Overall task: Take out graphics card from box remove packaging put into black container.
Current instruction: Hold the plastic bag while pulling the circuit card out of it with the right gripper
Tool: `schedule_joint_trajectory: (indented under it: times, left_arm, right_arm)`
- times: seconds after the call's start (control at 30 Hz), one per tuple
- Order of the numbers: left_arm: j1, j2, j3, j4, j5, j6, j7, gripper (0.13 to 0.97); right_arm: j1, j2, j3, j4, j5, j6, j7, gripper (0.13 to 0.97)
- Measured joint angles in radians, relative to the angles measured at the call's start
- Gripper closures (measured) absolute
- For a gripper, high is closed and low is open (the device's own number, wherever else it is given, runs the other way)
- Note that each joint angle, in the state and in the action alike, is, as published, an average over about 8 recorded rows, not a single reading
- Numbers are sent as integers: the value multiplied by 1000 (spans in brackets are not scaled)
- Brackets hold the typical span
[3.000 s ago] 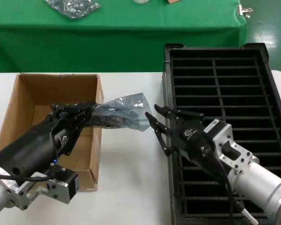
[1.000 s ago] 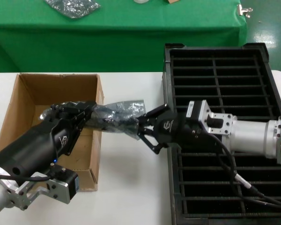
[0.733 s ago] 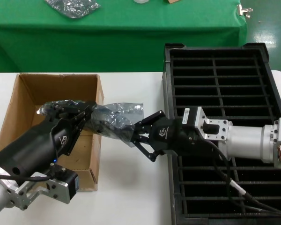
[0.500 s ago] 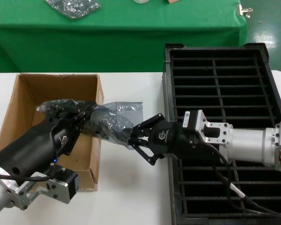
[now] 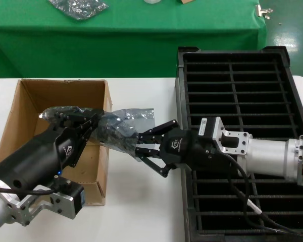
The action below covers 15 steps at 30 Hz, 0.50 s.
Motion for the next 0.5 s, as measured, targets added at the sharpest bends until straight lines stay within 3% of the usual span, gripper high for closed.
schedule_joint_trajectory:
  times: [0.5]
  left_arm:
    - [0,0,0,0,0,0,0,958]
  right_arm:
    - [-9,-21,32,-1,-10,9,-2,824]
